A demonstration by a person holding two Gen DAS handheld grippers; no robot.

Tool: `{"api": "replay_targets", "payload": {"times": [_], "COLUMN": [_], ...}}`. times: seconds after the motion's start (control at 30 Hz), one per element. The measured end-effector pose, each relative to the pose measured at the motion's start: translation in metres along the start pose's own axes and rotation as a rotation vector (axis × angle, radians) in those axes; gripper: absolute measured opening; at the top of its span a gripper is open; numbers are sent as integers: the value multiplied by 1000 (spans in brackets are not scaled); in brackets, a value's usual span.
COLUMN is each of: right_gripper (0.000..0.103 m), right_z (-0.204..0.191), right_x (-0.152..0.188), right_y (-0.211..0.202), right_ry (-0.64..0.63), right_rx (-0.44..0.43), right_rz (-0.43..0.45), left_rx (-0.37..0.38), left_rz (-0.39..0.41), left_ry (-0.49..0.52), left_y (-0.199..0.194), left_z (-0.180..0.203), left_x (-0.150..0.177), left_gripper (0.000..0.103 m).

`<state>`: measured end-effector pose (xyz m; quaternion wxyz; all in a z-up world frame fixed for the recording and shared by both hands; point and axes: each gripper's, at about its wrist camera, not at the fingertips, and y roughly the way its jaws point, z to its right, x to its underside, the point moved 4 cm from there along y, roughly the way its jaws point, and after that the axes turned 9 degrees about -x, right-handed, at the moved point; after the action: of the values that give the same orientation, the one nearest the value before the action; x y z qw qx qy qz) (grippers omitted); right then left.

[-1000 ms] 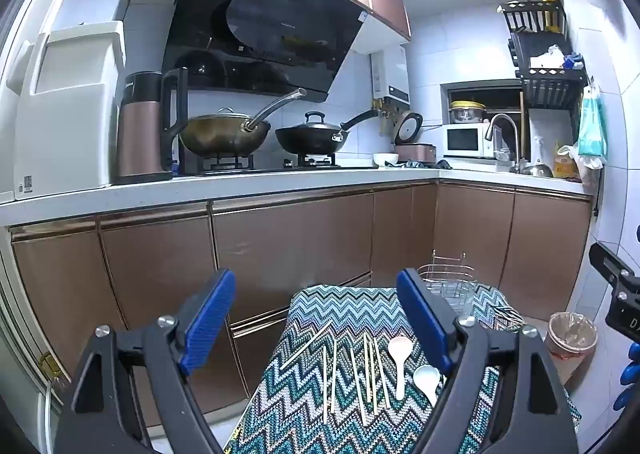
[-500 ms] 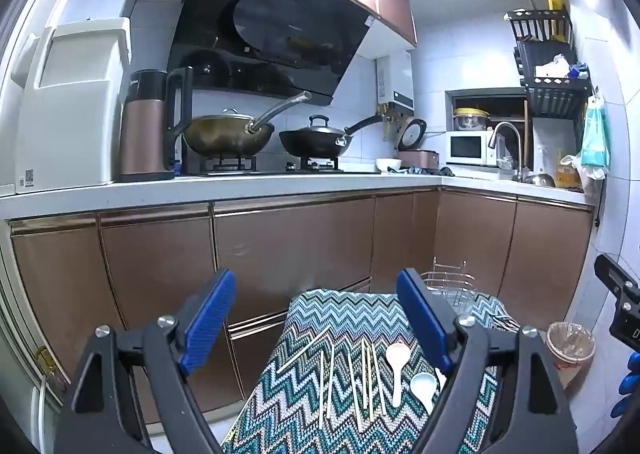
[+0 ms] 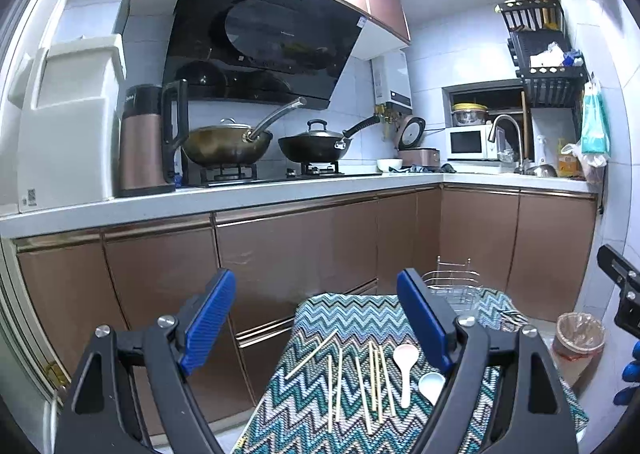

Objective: Organize utensils

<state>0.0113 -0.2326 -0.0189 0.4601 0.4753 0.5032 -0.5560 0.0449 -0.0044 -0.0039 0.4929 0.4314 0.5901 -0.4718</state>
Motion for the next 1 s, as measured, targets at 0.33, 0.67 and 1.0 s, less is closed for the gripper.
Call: {"api": "replay_targets", "payload": {"times": [0.33,0.67,1.0], "right_gripper": [103,103,103], "right_z": [3,4,-1], "right_x": [0,-3,-3], "right_y": [3,4,15], "right_ry": [12,16,3], "right_rx": [-10,-5,-21], "right_rz": [5,33,31], "left_rx": [4,-3,19], "left_rz": [3,5,-12], "left_ry": [2,-5,-7], "left_y": [2,9,27], "left_z": [2,2,0], "left_x": [0,-3,-1], "left_gripper": [82,82,82]}}
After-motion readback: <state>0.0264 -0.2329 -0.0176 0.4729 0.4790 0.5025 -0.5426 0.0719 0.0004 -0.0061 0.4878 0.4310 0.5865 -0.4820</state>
